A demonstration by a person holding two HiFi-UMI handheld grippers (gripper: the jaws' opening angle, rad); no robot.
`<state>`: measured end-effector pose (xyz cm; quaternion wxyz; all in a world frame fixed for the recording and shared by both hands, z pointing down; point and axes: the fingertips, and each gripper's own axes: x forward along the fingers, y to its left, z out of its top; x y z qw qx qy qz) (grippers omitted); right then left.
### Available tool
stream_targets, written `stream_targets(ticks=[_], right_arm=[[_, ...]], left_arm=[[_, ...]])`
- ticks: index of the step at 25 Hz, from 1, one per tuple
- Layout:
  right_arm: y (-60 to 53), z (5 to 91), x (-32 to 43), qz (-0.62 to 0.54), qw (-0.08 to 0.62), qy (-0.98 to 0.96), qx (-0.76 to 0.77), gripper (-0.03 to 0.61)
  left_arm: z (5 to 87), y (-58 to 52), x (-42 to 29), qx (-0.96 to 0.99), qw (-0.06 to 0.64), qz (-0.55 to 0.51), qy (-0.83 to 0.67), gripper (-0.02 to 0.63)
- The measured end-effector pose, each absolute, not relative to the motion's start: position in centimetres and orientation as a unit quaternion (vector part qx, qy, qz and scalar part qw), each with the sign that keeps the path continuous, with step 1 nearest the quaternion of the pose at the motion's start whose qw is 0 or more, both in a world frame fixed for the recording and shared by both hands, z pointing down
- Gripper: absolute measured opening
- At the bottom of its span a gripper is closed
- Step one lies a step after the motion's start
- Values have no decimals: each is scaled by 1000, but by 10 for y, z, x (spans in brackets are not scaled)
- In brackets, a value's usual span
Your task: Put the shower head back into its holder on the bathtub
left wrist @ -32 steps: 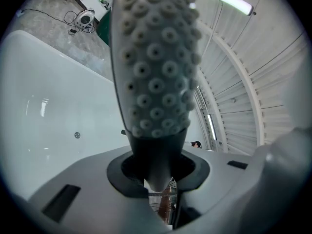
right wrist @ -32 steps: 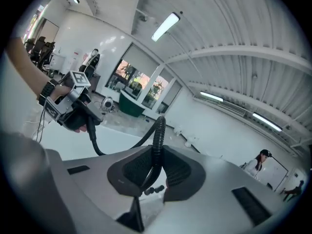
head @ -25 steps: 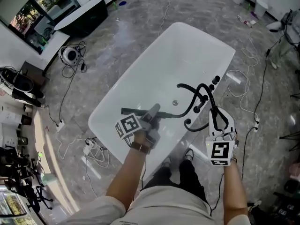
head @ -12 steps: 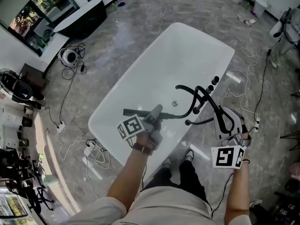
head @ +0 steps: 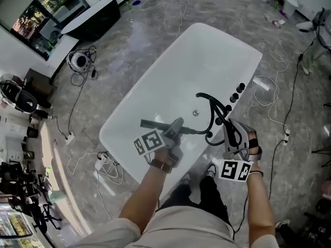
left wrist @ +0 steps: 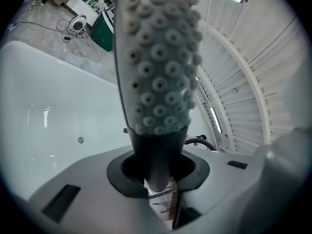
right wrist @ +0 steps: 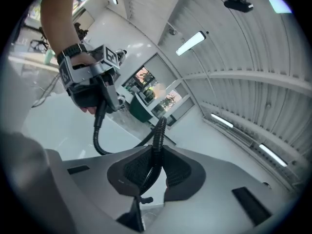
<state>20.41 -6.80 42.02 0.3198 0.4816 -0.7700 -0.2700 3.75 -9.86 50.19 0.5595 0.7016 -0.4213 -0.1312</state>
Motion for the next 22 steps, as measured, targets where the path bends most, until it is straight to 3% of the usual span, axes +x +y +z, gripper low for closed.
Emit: stream_targets(ticks=[5, 11, 18, 22], right_arm=[[-76, 387, 222, -313, 300, -734, 523, 69], [-72, 433, 210, -309, 336, -756, 469, 69], [-85, 397, 211, -266, 230, -779, 519, 69], [-85, 426, 213, -256, 251, -786, 504, 69]], left_arm=[[500, -99, 38, 707, 550, -134, -424, 95], [503, -96, 44, 718, 536, -125, -427, 95], [510, -95, 36, 709, 538, -126, -438, 95], [509, -93, 33, 706, 535, -133, -444, 95]])
